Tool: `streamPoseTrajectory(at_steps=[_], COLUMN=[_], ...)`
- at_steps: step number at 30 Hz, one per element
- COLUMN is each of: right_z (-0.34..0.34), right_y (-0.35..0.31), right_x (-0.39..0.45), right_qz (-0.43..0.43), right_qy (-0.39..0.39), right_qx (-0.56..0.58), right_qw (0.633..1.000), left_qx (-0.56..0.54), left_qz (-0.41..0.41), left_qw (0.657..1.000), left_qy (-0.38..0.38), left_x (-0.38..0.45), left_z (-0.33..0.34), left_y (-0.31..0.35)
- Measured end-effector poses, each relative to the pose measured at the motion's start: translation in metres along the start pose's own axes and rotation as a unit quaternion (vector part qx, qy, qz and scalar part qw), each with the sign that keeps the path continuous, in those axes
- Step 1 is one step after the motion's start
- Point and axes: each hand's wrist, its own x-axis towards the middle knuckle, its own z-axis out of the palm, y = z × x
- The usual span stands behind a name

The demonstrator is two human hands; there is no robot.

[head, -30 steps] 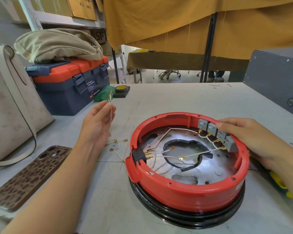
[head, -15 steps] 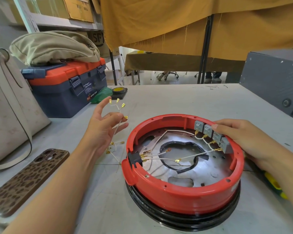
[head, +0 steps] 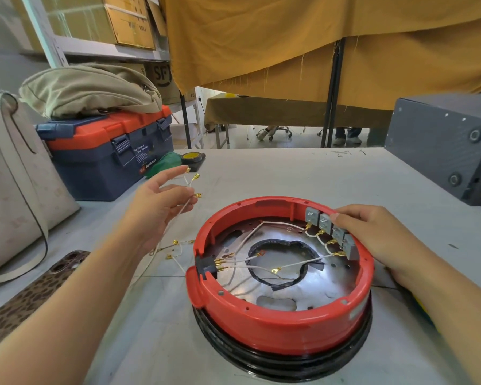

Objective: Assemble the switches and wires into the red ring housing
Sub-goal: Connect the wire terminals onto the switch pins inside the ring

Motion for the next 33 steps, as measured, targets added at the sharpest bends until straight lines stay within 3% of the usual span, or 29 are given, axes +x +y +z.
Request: streamPoseTrajectory(at_steps=[9,16,23,33], right_z=[0.006,0.006,0.001,-0.001], right_y=[0.000,-0.003,-0.006,-0.004], right_x=[0.000,-0.003,-0.005,-0.001], right_qz=[-0.030,-0.043,-0.029,-0.058], right_qy=[-0.003,-0.087,-0.061,-0.014], right_qx=[-0.031,0.006,0.033,-0.038], right_qw=[0.999,0.995,0.997,0.998], left_qx=[0.051,0.104,0.165,0.176], left_qz=[-0.045,-0.077,-0.102,-0.110], left_qw=[0.987,0.963,0.943,0.941], left_qy=[-0.143,-0.235,-0.270,-0.268], left_x=[-0.021,-0.032,-0.033,-0.031], left_z=[0.035,0.066,0.087,0.106], left_y=[0.032,0.032,0.025,0.013])
